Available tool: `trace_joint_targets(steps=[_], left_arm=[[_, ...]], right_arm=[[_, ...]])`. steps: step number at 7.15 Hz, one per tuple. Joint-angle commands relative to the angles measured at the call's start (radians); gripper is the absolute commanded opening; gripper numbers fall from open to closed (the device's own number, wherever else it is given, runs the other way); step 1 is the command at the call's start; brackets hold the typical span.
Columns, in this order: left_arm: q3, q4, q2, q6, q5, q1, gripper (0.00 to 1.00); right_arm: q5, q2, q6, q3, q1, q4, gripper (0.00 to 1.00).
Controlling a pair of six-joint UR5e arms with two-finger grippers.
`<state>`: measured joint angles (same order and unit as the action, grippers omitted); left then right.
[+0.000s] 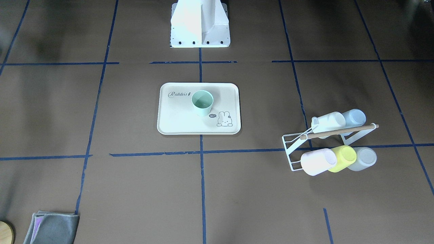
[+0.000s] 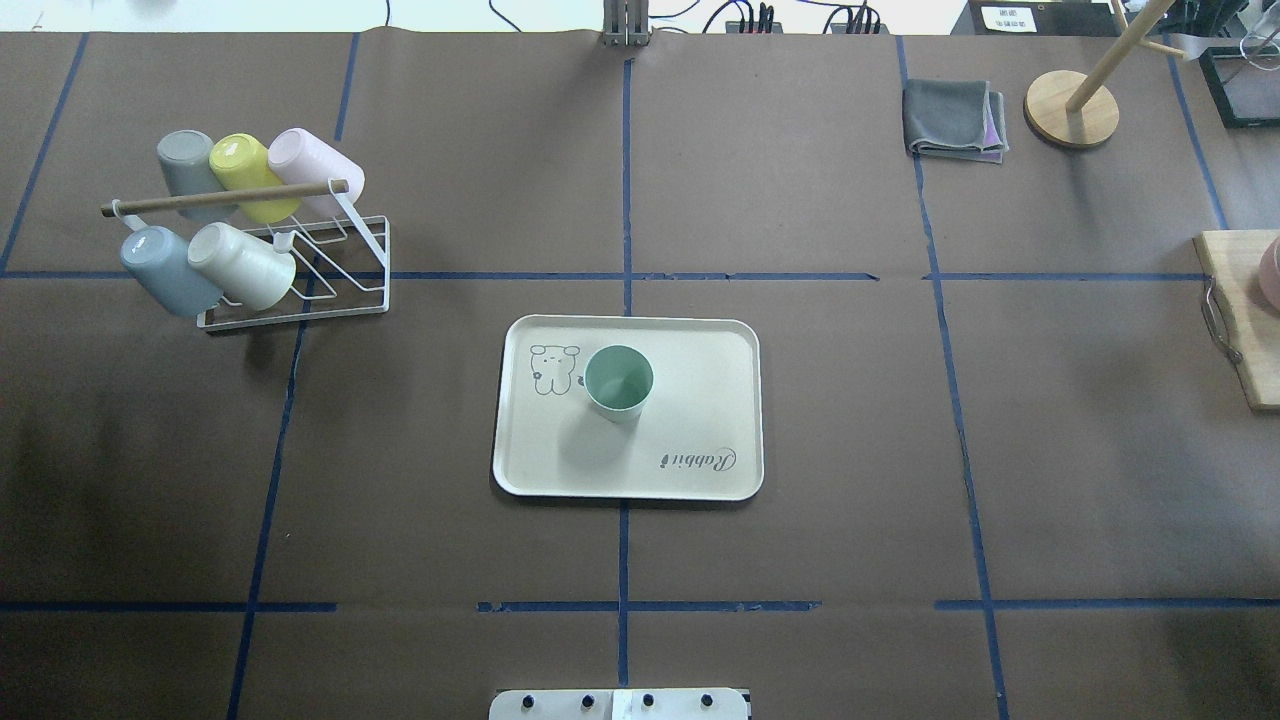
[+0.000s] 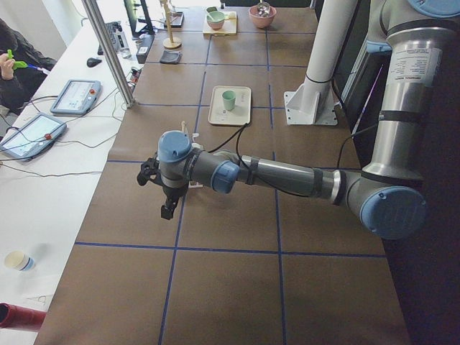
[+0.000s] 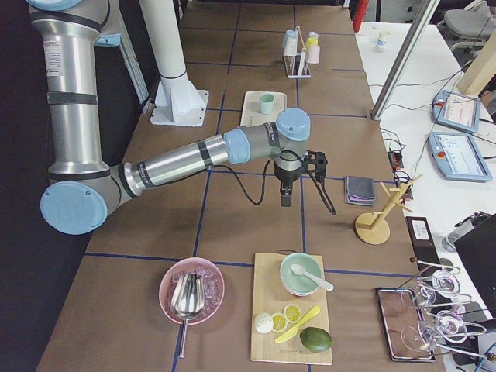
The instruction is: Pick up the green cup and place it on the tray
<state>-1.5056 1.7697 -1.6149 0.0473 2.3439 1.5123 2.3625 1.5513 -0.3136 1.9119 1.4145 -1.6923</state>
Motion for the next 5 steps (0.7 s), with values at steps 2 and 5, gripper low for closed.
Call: trace_joint_targets(steps=[2,5], left_arm=[[0.038,-0.062,0.001,0.061,0.006,0.052,1.0],[0.007,-0.207,-0.01,0.171,-0.002,0.089,1.0]], right_arm=[[0.079,-0.007,0.09,-0.088,0.09,-0.001,1.0],[0.086,0.009,0.407,-0.253,0.243,-0.004,1.0]])
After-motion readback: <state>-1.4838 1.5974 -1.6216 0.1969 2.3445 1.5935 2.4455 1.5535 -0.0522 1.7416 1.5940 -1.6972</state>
